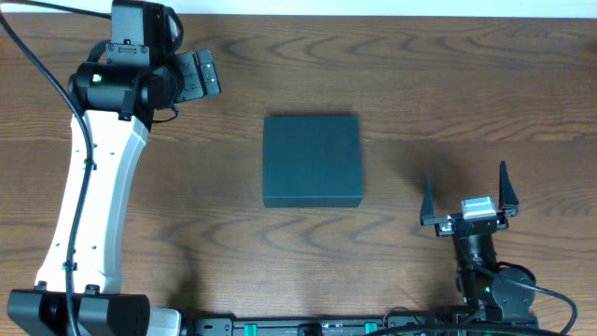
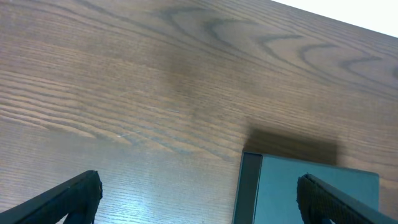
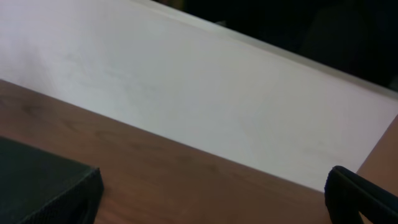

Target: Pack container

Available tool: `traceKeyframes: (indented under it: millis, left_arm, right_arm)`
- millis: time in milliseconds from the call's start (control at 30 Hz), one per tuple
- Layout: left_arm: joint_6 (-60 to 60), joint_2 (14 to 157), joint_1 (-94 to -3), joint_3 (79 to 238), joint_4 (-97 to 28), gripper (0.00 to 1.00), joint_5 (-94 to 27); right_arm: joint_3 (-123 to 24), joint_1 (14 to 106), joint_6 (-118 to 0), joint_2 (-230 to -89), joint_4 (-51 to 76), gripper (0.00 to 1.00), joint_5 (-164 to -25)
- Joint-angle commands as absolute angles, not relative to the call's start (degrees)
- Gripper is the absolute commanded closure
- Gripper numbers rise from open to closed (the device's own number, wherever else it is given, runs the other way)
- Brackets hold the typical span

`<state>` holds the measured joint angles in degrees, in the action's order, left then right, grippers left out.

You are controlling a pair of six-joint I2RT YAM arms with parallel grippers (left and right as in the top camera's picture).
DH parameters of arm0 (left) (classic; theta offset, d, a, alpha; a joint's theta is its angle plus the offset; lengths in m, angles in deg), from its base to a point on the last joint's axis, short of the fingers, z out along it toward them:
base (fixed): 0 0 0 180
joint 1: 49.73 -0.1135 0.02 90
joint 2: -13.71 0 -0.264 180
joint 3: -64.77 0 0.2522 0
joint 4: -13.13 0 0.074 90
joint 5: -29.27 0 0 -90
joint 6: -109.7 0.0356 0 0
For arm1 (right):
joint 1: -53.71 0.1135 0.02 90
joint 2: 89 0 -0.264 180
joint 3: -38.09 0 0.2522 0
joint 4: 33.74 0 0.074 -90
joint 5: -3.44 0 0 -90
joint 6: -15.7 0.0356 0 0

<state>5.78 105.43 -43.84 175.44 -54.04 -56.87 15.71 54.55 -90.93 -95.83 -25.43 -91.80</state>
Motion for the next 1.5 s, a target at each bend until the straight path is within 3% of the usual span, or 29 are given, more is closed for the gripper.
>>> traceKeyframes:
  millis: [0, 500, 1467]
  left_arm:
    - [5.65, 105.13, -43.93, 176.68, -54.09, 0.01, -57.57]
    - [5.63, 105.13, -43.93, 176.68, -54.09, 0.02, -57.57]
    - [5.63, 105.13, -43.93, 176.68, -54.09, 0.02, -57.57]
  right_arm:
    - [17.57, 53.54, -87.1, -93.95, -25.69, 0.01, -92.8]
    - [22.81, 53.5, -77.46, -90.39, -26.04, 0.01, -86.9]
    - [24.01, 53.24, -77.33, -89.29, -15.7, 0.01, -86.42]
